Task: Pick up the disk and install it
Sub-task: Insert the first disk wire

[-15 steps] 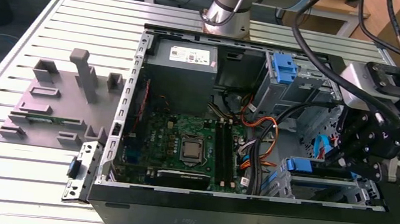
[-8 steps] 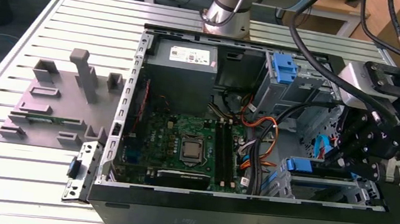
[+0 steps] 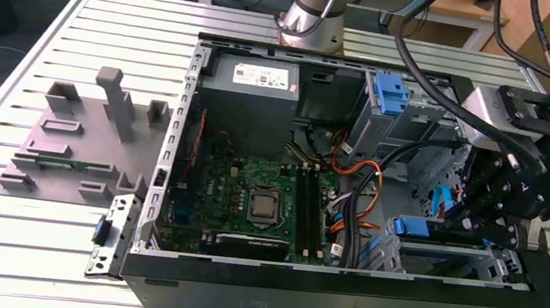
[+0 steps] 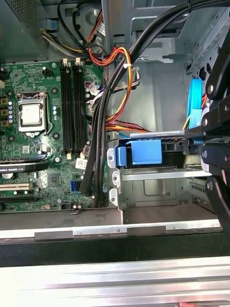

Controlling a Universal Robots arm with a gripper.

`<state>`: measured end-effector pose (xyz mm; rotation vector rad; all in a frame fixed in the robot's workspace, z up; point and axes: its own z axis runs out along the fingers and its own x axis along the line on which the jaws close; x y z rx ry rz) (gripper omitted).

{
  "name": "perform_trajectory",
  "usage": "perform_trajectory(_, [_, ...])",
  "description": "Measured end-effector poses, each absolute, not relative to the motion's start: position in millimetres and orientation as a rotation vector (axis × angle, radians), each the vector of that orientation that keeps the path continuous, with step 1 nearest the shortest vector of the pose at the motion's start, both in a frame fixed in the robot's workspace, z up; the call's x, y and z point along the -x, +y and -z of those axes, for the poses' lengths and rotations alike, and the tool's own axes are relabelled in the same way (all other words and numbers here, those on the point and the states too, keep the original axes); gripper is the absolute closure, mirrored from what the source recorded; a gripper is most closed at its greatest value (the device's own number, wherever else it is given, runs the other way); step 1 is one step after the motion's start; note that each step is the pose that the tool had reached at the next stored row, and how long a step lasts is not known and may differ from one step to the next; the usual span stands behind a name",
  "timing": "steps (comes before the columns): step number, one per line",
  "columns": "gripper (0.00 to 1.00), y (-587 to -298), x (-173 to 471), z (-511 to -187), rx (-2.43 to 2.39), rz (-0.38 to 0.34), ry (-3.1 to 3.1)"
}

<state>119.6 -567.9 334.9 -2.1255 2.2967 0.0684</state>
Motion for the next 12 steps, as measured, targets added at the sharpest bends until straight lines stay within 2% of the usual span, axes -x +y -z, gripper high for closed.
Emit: perform_trajectory(12, [0.84,-567.9,-119.5,-337.7,2.125,-0.069,2.296])
